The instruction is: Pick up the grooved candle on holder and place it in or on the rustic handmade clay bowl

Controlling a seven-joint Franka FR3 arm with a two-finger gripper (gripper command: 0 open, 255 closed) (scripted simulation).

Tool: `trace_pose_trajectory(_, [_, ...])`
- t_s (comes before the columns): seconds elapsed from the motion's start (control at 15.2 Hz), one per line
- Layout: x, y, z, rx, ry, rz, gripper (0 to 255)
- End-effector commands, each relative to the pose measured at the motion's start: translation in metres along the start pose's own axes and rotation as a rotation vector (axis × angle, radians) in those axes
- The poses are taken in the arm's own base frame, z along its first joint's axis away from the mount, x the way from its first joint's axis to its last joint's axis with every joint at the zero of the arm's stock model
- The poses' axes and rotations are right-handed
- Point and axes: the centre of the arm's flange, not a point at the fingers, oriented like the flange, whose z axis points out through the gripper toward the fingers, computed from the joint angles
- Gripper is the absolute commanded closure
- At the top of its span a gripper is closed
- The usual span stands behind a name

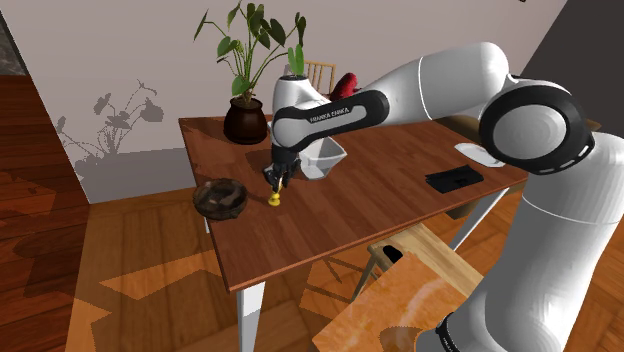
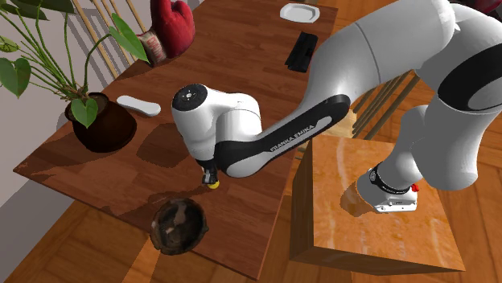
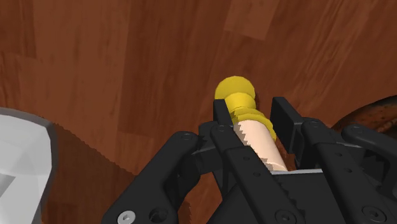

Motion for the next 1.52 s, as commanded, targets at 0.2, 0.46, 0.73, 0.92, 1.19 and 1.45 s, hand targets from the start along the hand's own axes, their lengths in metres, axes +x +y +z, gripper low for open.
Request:
trace_pose_trajectory(0.2, [0.0, 0.001, -0.026, 0.0, 0.0, 0.0, 255])
trace_pose_trajectory(0.46, [0.0, 0.001, -0.047, 0.0, 0.0, 0.0, 255])
trace_pose_trajectory(0.73, [0.0, 0.001, -0.068, 0.0, 0.0, 0.0, 255])
trace_pose_trajectory(0.92, [0.0, 0.002, -0.084, 0.0, 0.0, 0.0, 255])
trace_pose_trajectory(1.19, [0.0, 0.002, -0.105, 0.0, 0.0, 0.0, 255])
trace_pose_trajectory(1.45, [0.0, 0.002, -0.126, 0.0, 0.0, 0.0, 255])
